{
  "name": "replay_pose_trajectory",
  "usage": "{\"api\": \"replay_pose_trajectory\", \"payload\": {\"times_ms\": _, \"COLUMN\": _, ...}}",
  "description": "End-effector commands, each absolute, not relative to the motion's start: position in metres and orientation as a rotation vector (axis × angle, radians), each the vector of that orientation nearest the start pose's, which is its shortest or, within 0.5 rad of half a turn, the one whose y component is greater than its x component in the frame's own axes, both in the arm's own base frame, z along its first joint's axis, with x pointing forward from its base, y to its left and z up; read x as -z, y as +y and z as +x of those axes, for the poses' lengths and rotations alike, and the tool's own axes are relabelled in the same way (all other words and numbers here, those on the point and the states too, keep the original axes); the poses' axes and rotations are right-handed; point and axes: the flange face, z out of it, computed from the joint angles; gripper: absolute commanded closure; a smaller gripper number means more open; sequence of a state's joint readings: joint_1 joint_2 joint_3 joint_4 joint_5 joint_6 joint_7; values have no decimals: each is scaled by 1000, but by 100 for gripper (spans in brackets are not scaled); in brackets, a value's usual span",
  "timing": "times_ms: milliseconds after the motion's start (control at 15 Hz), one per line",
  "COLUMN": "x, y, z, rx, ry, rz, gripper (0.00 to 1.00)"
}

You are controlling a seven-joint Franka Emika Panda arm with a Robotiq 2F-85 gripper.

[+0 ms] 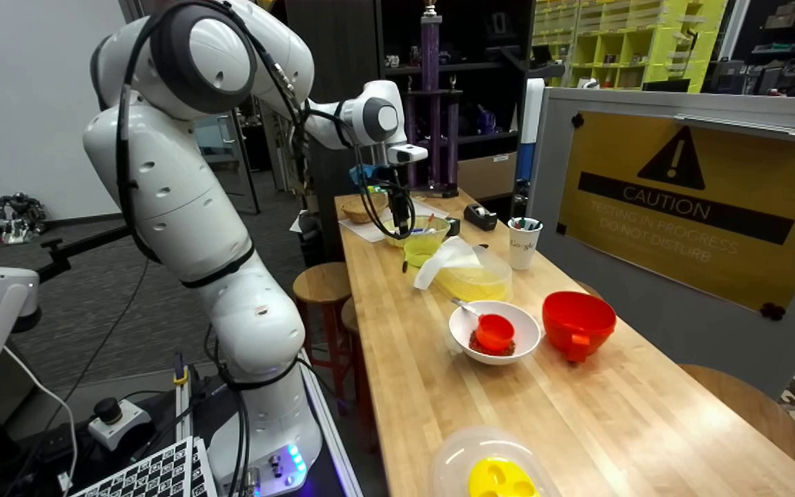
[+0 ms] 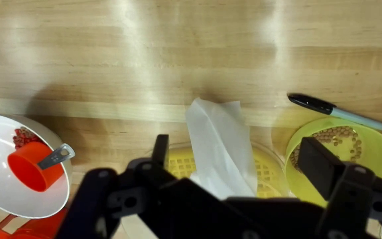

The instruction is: Use the white napkin to wipe the counter.

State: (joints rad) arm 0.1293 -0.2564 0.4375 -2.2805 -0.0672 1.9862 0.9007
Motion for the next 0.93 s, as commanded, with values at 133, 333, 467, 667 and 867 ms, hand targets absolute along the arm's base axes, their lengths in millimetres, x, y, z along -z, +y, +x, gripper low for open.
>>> {"api": "replay_pose_trajectory", "payload": {"times_ms": 133, "x": -442, "y": 260, "z": 434, "rx": 101, "ry": 589, "rz": -3291, "gripper": 0}}
{"api": "replay_pose_trajectory", "payload": {"times_ms": 333, "x": -439, "y": 253, "z": 457, "rx": 91, "ry": 615, "rz": -3294, "gripper": 0}}
{"api": "replay_pose_trajectory", "payload": {"times_ms": 467, "x": -438, "y": 246, "z": 473, "rx": 64, "ry": 641, "rz": -3288, "gripper": 0}}
{"api": "replay_pose_trajectory", "payload": {"times_ms": 667, "x": -433, "y": 234, "z": 492, "rx": -4, "ry": 689, "rz": -3274, "gripper": 0}}
{"api": "replay_pose_trajectory", "payload": {"times_ms": 867, "x": -428, "y": 226, "z": 504, "rx": -69, "ry": 722, "rz": -3270, "gripper": 0}}
